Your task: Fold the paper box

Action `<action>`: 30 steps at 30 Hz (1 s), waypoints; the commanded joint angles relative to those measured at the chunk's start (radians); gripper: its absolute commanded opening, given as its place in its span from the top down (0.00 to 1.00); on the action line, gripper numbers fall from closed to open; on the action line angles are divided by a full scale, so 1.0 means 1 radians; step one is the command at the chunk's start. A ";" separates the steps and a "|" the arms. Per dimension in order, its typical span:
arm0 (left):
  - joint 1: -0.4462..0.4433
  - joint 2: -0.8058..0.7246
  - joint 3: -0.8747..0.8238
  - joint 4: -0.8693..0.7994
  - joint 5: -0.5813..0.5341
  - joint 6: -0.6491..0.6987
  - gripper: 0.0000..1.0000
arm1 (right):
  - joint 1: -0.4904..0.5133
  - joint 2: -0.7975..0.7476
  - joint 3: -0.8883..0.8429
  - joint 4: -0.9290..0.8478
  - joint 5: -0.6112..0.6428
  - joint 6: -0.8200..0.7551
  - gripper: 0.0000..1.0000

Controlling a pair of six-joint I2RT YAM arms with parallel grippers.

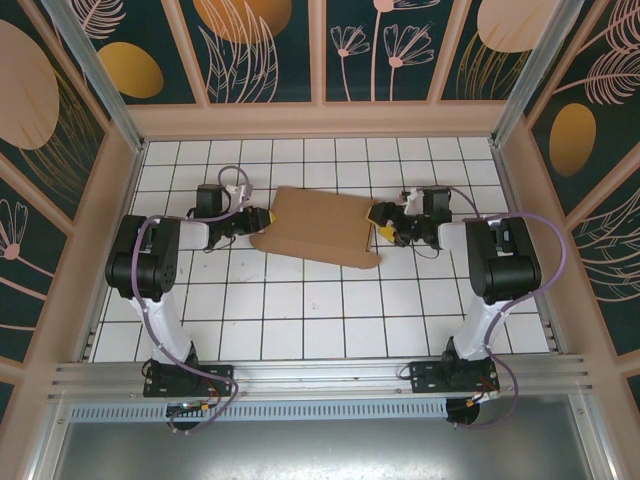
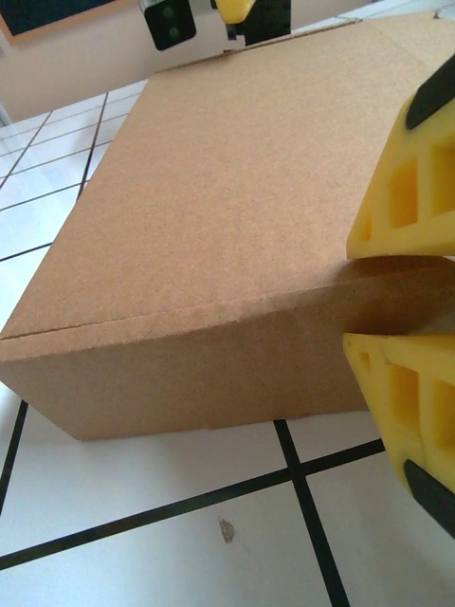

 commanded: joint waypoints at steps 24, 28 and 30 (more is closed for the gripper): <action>0.026 -0.356 0.022 -0.182 -0.443 -0.272 0.51 | 0.168 -0.083 -0.314 0.673 0.209 0.505 0.57; -0.001 -0.509 -0.080 -0.120 -0.414 -0.481 0.45 | 0.242 -0.115 -0.366 0.724 0.341 0.543 0.55; -0.075 -0.604 -0.172 -0.092 -0.503 -0.630 0.38 | 0.281 -0.131 -0.373 0.706 0.407 0.552 0.53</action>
